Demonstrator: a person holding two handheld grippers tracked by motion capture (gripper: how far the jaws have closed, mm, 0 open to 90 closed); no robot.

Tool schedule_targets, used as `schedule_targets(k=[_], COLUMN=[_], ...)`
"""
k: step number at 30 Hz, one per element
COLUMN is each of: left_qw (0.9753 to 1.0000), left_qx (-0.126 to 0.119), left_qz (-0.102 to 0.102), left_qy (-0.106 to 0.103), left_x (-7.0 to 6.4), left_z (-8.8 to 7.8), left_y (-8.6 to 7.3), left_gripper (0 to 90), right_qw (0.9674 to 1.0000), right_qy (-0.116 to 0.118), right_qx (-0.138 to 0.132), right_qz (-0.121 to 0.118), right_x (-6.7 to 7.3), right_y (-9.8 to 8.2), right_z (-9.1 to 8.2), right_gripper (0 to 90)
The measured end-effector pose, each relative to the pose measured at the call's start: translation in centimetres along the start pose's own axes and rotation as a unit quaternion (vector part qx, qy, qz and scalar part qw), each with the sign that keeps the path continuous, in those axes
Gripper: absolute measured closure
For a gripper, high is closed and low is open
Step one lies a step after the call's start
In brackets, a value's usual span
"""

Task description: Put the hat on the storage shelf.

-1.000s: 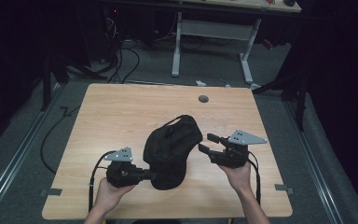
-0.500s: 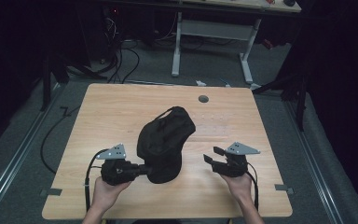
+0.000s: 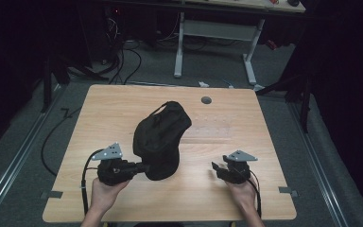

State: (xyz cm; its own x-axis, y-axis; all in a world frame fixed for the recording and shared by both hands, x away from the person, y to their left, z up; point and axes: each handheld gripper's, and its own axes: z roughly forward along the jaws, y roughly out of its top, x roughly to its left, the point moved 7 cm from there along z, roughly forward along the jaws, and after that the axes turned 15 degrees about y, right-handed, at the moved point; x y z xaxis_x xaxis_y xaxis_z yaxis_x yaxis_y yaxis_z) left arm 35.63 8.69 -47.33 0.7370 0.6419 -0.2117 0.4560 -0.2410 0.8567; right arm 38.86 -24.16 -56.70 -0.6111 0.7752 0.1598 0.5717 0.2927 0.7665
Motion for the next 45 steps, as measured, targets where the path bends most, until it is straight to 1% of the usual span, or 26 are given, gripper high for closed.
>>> schedule_targets(k=[3, 9, 12, 14, 16, 18, 19, 20, 34, 41, 45], left_qw=[1.0, 0.9996, 0.9992, 0.9989, 0.9985, 0.9981, 0.9978, 0.9977, 0.9945, 0.9927, 0.9916], left_qx=[-0.004, -0.016, -0.02, -0.024, -0.028, -0.033, -0.035, -0.036, -0.055, -0.062, -0.063], left_qz=[-0.002, -0.007, -0.009, -0.01, -0.012, -0.014, -0.015, -0.017, -0.013, -0.014, -0.011], left_qy=[0.006, 0.023, 0.033, 0.04, 0.046, 0.051, 0.054, 0.055, 0.089, 0.103, 0.112], left_x=[0.2, 0.6, 0.9, 1.1, 1.3, 1.5, 1.6, 1.7, 2.8, 3.5, 3.9], left_z=[-0.1, -0.3, -0.4, -0.5, -0.6, -0.6, -0.6, -0.6, -0.8, -0.4, 0.1], left_y=[0.2, 0.8, 1.1, 1.3, 1.5, 1.8, 1.9, 2.0, 4.3, 5.3, 5.9], left_gripper=[86.6, 86.6, 86.6, 86.6, 86.6, 86.6, 86.6, 86.6, 86.6, 86.6, 86.6], right_qw=[0.9999, 0.9996, 0.9994, 0.9991, 0.9992, 0.9991, 0.999, 0.9989, 0.999, 0.999, 0.9989], right_qy=[-0.009, -0.025, -0.029, -0.033, -0.03, -0.027, -0.028, -0.03, -0.03, -0.03, -0.03], right_qx=[0.005, 0.015, 0.018, 0.026, 0.026, 0.024, 0.023, 0.025, 0.025, 0.025, 0.026], right_qz=[-0.003, 0.0, 0.0, 0.003, 0.008, 0.025, 0.028, 0.026, 0.023, 0.023, 0.024], right_x=[-0.2, -0.6, -0.6, -0.7, -0.8, -1.1, -1.1, -1.1, -1.1, -1.1, -1.1], right_y=[-0.3, -0.8, -0.8, -0.9, -0.9, -0.9, -0.9, -0.9, -1.0, -1.0, -1.0], right_z=[0.2, 0.4, 0.4, 0.5, 0.5, 0.5, 0.5, 0.5, 0.5, 0.5, 0.5], right_gripper=[42.7, 42.3, 42.0, 41.1, 39.3, 38.2, 38.1, 37.9, 37.5, 37.3, 37.2])
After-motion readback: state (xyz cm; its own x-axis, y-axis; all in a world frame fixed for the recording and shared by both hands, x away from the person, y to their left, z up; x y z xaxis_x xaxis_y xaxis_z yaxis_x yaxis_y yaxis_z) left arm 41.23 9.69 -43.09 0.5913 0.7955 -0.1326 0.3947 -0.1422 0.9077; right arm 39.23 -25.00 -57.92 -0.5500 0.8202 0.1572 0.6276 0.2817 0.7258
